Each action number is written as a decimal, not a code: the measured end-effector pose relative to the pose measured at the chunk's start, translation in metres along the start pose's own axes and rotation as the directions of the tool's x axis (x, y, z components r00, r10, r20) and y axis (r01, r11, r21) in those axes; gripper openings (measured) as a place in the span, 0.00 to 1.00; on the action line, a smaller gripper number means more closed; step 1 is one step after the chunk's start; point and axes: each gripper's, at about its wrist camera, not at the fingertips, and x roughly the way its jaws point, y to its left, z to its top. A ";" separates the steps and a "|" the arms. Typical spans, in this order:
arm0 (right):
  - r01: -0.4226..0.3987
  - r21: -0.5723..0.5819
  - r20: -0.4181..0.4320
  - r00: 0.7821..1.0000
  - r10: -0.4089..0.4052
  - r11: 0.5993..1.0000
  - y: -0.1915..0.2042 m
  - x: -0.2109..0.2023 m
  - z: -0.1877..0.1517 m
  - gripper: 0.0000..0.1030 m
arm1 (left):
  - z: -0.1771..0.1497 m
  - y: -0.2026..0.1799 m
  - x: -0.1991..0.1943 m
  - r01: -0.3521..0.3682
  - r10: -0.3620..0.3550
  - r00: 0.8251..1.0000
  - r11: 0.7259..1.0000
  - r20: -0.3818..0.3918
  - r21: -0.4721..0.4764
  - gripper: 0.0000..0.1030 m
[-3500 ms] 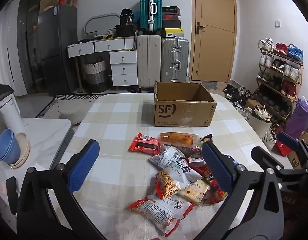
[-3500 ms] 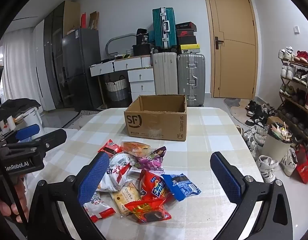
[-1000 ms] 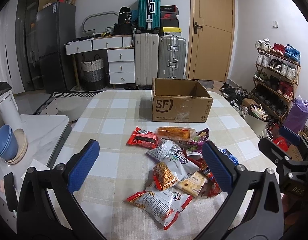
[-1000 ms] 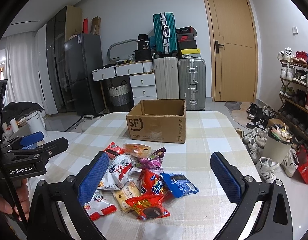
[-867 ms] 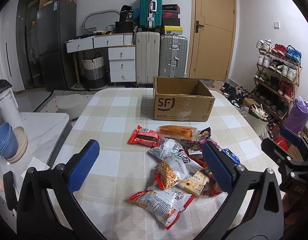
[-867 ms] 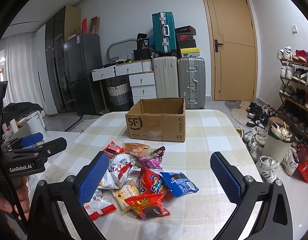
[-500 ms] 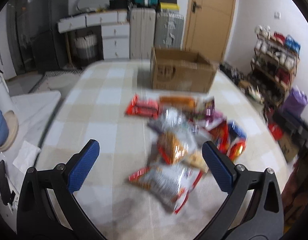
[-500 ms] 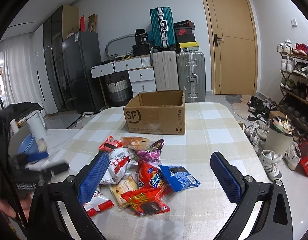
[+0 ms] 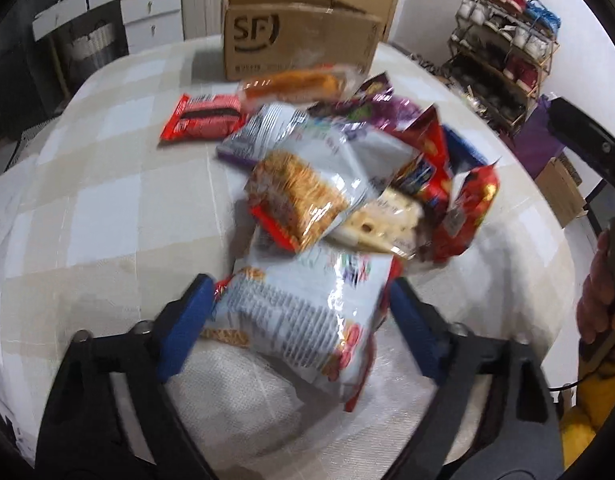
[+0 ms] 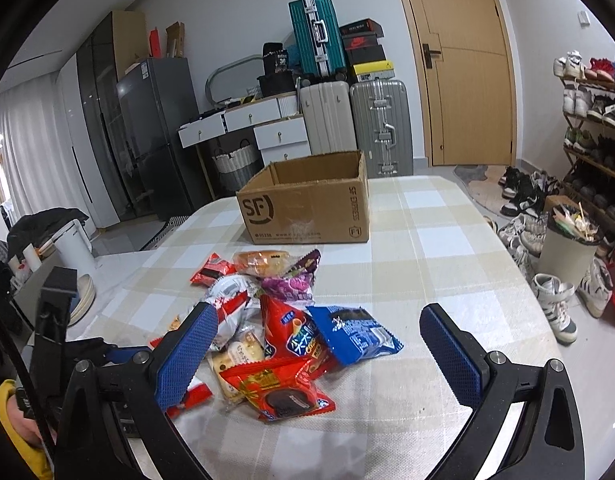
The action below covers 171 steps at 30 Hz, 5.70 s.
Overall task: Organize snacks
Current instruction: 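Grasp the white noodle snack bag with the left tool while the right tool grasps the red cookie packet, then carry both held bags over the cardboard box with both tools, then open both tools to drop the bags into the box, then move both tools back toward the snack pile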
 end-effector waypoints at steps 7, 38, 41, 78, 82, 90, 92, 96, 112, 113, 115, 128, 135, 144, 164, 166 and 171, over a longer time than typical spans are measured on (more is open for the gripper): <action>-0.084 0.019 -0.049 0.995 0.085 0.996 -0.006 0.007 -0.011 1.00 | -0.009 0.001 -0.016 0.038 -0.038 0.999 0.999 0.028 0.034 0.61; -0.139 -0.029 -0.296 0.947 0.124 0.990 0.024 0.076 -0.051 0.53 | -0.039 0.044 -0.079 0.105 -0.096 0.984 0.993 0.149 -0.055 0.52; -0.152 -0.011 -0.295 0.945 0.142 0.988 0.021 0.076 -0.051 0.47 | -0.038 0.044 -0.087 0.105 -0.095 0.982 0.993 0.164 -0.052 0.52; -0.357 0.063 -0.034 0.932 0.360 0.932 -0.010 0.086 0.231 0.45 | 0.239 0.019 -0.154 0.097 -0.079 0.921 0.995 0.382 -0.027 0.52; -0.349 0.082 -0.076 0.932 0.355 0.934 -0.014 0.129 0.247 0.45 | 0.287 0.020 -0.112 0.102 -0.084 0.941 0.994 0.328 -0.038 0.52; -0.298 0.127 -0.190 0.929 0.318 0.946 -0.028 0.217 0.245 0.45 | 0.364 0.034 0.002 0.069 -0.056 0.980 0.996 0.193 -0.061 0.53; -0.280 0.138 -0.221 0.926 0.305 0.950 -0.032 0.236 0.241 0.45 | 0.374 0.037 0.026 0.067 -0.056 0.984 0.996 0.167 -0.063 0.53; -0.257 0.168 -0.270 0.916 0.296 0.952 -0.040 0.266 0.232 0.45 | 0.385 0.048 0.073 0.084 -0.073 0.991 0.992 0.114 -0.096 0.53; -0.216 0.164 -0.366 0.893 0.263 0.962 -0.041 0.301 0.201 0.45 | 0.394 0.058 0.164 0.078 -0.074 0.996 0.990 0.040 -0.115 0.53; -0.213 0.166 -0.370 0.892 0.261 0.963 -0.043 0.300 0.199 0.45 | 0.395 0.058 0.168 0.074 -0.071 0.997 0.990 0.035 -0.116 0.53; -0.204 0.169 -0.382 0.888 0.255 0.964 -0.043 0.302 0.198 0.45 | 0.390 0.055 0.168 0.073 -0.070 0.997 0.990 0.025 -0.120 0.53; -0.165 0.130 -0.371 0.906 0.203 0.978 -0.033 0.285 0.204 0.59 | 0.356 0.050 0.093 0.038 -0.025 0.995 0.989 0.093 -0.141 0.67; -0.175 0.135 -0.260 0.943 0.206 0.975 -0.028 0.213 0.216 0.71 | 0.325 0.036 0.007 -0.023 0.048 0.979 0.992 0.199 -0.127 0.76; -0.226 0.048 -0.091 0.969 0.229 0.973 0.010 0.091 0.217 0.81 | 0.267 0.004 -0.100 -0.046 0.077 0.944 0.994 0.321 -0.103 0.80; -0.242 -0.193 0.204 0.938 0.280 0.951 0.093 -0.117 0.126 0.99 | 0.071 -0.044 -0.298 -0.112 0.168 0.829 0.984 0.533 -0.137 0.99; -0.280 -0.177 0.189 0.931 0.311 0.944 0.093 -0.119 0.114 0.99 | 0.049 -0.046 -0.310 -0.123 0.183 0.815 0.982 0.550 -0.145 0.99; -0.297 -0.144 0.172 0.932 0.320 0.944 0.090 -0.118 0.085 0.99 | 0.005 -0.046 -0.324 -0.140 0.200 0.802 0.979 0.562 -0.149 0.99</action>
